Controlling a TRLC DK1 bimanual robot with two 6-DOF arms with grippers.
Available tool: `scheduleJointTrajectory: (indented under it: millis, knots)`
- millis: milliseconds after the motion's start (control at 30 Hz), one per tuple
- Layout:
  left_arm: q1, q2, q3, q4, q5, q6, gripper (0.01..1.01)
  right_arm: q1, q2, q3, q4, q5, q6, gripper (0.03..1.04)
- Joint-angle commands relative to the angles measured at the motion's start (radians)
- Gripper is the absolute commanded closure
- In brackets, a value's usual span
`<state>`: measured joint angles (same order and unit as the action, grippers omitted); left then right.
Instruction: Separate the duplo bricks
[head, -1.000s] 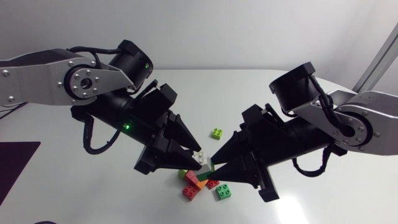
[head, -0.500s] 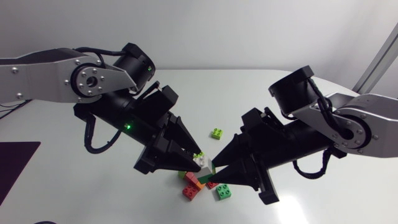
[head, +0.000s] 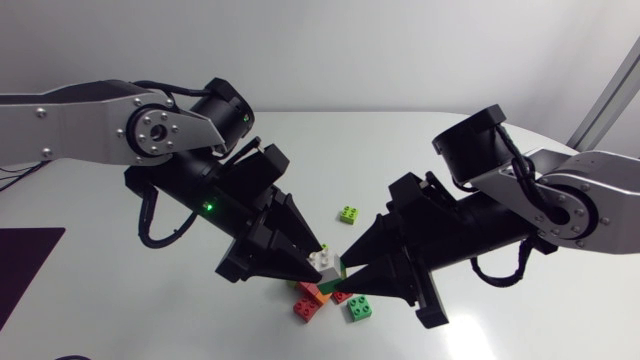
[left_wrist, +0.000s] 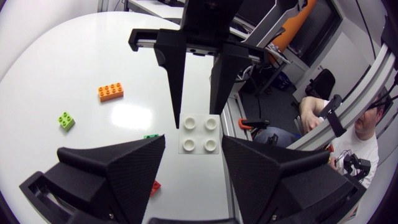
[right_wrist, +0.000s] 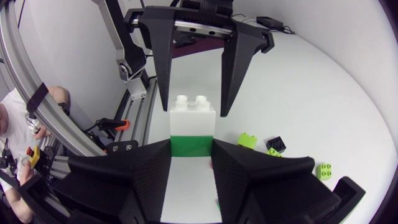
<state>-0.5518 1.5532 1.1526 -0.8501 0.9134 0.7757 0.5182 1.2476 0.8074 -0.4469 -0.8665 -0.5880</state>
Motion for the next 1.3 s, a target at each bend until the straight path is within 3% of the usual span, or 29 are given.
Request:
scheduleJointTrajectory:
  millis: [0,233,300,400,1033,1267]
  knots:
    - [-0.013,0.033,0.032,-0.01,0.016,0.042,0.393,0.011,-0.013,-0.027,0.007,-0.003,-0.003,0.77]
    - [-0.013,0.041,0.048,-0.01,0.016,0.043,0.421,0.017,-0.014,-0.034,0.014,-0.003,-0.001,0.77]
    - [-0.013,0.042,0.05,-0.01,0.016,0.043,0.49,0.019,-0.011,-0.037,0.017,-0.003,-0.001,0.77]
    - [-0.011,0.042,0.052,-0.01,0.018,0.042,0.721,0.02,-0.01,-0.037,0.02,-0.003,-0.001,0.77]
    - [0.018,0.018,0.076,-0.043,0.048,0.065,0.726,0.032,-0.037,-0.073,0.042,0.05,-0.001,0.77]
    - [0.131,0.07,0.064,0.017,-0.169,0.129,0.725,-0.076,-0.099,-0.082,0.037,0.058,-0.004,0.77]
